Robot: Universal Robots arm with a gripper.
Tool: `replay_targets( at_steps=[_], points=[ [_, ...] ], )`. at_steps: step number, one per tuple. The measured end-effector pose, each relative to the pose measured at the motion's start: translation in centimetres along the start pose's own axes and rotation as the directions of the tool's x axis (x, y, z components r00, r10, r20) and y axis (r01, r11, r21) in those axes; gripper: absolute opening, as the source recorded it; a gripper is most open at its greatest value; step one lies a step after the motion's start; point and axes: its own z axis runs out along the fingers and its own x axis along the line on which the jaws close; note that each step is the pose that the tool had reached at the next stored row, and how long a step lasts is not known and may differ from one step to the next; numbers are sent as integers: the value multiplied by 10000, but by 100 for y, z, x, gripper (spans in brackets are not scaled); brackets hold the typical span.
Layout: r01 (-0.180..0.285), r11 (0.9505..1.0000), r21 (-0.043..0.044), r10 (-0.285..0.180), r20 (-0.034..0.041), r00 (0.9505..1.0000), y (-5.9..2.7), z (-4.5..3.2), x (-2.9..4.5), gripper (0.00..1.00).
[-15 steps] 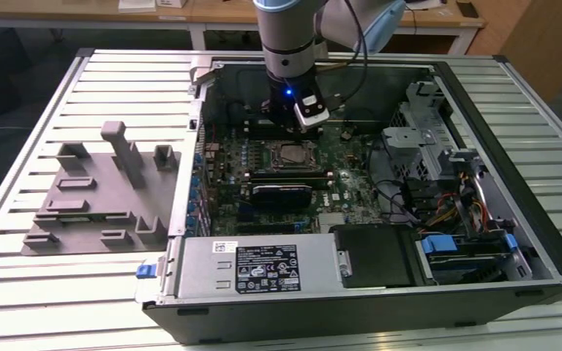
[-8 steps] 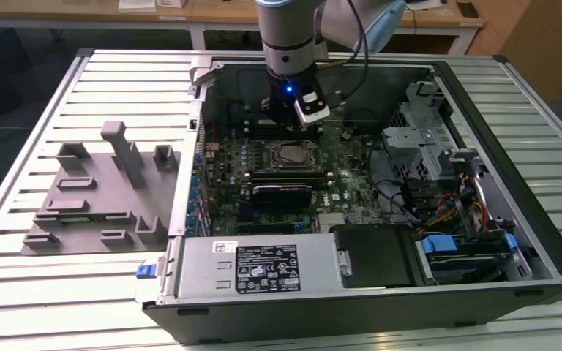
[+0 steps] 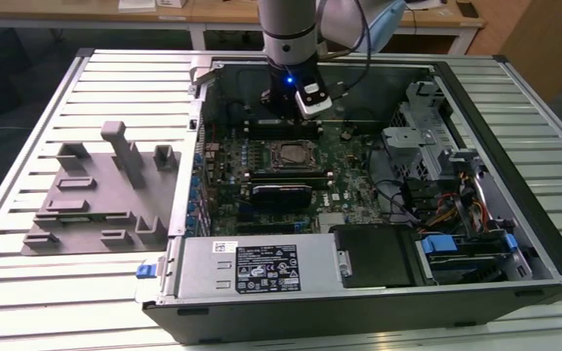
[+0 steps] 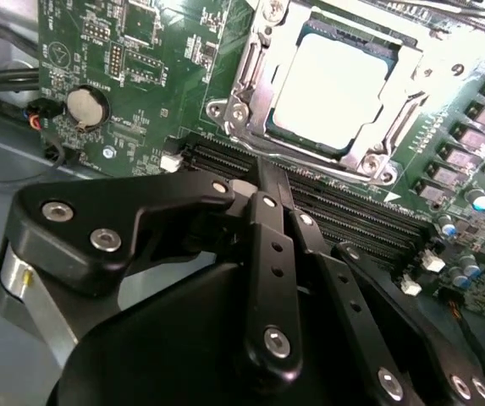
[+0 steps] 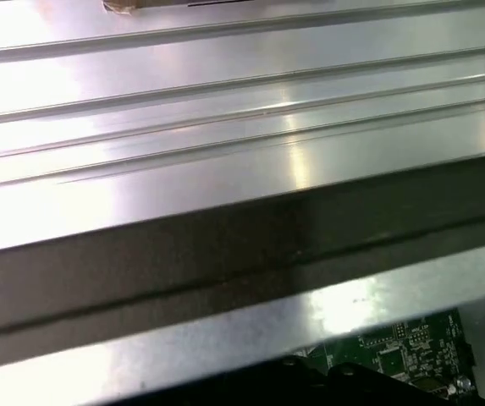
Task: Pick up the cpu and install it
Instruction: 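Install the first cpu locking lever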
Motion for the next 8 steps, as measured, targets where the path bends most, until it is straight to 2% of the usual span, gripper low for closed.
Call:
replay_targets(
  at_steps=[8],
  points=[
    [5,10000,27,-5,6,10000,-4,-2,-1,11]
  ],
)
